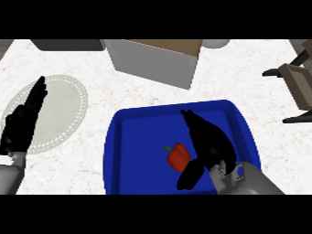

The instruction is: Pick the bell pepper from the tray and place it in the tiered basket

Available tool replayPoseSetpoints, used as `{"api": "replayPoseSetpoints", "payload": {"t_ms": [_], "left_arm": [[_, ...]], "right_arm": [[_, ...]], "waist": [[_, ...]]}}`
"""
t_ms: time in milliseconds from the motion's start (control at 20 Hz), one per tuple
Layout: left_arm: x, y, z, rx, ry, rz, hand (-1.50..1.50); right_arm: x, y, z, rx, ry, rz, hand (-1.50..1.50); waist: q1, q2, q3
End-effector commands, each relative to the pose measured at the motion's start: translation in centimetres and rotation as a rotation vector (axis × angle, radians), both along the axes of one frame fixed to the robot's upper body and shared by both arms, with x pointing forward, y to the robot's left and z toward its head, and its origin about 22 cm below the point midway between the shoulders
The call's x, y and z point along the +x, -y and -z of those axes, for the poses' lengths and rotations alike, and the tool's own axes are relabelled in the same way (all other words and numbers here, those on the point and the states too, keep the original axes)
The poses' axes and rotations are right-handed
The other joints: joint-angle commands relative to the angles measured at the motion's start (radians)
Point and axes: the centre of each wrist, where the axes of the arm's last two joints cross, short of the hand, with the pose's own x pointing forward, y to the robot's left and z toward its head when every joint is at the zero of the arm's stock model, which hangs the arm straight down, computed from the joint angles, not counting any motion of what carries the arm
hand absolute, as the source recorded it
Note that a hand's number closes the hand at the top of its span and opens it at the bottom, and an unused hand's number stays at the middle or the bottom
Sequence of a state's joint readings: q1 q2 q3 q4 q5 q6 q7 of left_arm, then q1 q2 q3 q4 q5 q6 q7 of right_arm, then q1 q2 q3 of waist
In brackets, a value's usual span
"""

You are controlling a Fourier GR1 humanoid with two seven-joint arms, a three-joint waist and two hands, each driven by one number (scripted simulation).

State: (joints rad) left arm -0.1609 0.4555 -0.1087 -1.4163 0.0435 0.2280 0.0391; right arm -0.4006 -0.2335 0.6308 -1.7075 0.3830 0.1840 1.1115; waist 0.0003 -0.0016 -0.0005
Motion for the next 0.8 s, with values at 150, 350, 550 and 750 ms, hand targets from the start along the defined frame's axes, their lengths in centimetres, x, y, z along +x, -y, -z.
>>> {"api": "replayPoseSetpoints", "payload": {"t_ms": [150, 350, 550, 750], "left_arm": [[0.6, 0.2, -0.6, -0.010, 0.008, -0.014, 0.00], [0.0, 2.6, 0.8, -0.011, 0.018, -0.006, 0.00], [0.1, -0.8, -0.1, 0.000, 0.002, -0.002, 0.00], [-0.2, 1.0, 0.2, 0.007, 0.013, -0.008, 0.00]], "right_arm": [[-0.5, -2.7, 1.4, -0.144, -0.002, 0.048, -1.50], [-0.5, -0.9, 0.8, -0.156, -0.017, 0.030, -1.50], [-1.8, -3.5, 2.5, -0.158, -0.029, 0.049, -1.50], [-1.4, -4.1, 1.8, -0.157, -0.058, 0.079, -1.50]], "waist": [[0.003, 0.001, 0.000], [0.000, 0.001, 0.000], [0.001, 0.001, 0.000], [0.002, 0.000, 0.000]]}}
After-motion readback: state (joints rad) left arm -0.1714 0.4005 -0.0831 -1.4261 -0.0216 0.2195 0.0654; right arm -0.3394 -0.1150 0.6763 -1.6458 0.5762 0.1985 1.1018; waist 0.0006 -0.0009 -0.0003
